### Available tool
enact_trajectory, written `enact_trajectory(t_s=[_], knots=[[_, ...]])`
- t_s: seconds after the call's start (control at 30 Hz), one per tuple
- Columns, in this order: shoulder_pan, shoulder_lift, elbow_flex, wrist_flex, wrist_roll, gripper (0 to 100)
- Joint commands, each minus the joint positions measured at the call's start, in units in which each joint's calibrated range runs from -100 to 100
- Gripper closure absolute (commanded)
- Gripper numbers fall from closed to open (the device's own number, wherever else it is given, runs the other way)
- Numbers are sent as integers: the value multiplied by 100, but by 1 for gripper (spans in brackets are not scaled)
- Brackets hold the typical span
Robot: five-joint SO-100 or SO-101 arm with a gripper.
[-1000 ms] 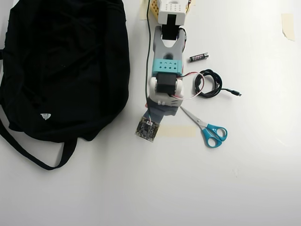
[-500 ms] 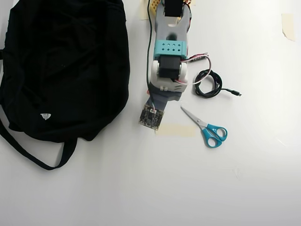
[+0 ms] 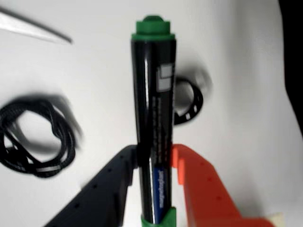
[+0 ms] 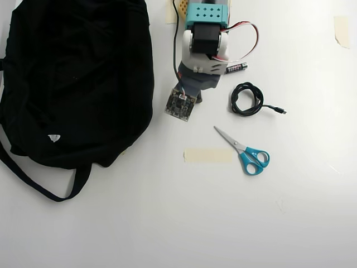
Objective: Put the green marker into the black bag
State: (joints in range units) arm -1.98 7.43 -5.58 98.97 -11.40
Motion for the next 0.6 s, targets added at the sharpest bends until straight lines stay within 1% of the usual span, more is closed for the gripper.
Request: enact_trajectory(t_s=[0.0,0.17,0.27,0.3,0.57], knots=[[-26,-843,558,60,-150,98],[64,-1631,1403,60,-380,98],[370,-2021,1708,43,-433,98],[707,-2121,1690,26,-433,98],[2180,-2013,1376,-9,-412,98]])
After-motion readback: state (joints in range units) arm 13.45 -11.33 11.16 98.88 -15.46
